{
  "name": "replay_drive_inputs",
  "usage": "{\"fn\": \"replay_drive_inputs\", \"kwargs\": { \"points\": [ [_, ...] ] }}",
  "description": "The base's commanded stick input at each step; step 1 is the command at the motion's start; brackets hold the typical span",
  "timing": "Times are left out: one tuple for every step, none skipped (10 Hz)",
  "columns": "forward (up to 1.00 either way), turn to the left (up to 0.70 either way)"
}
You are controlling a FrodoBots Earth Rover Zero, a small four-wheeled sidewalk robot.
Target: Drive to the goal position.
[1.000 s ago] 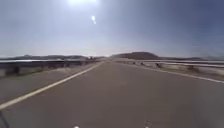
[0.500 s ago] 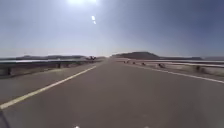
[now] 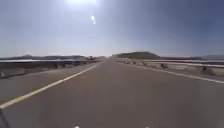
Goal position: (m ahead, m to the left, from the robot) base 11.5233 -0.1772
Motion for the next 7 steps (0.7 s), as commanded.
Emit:
{"fn": "replay_drive_inputs", "kwargs": {
  "points": [
    [1.00,0.00],
    [1.00,0.00],
    [1.00,0.00],
    [1.00,0.00],
    [1.00,0.00],
    [1.00,0.00],
    [1.00,0.00]
  ]
}}
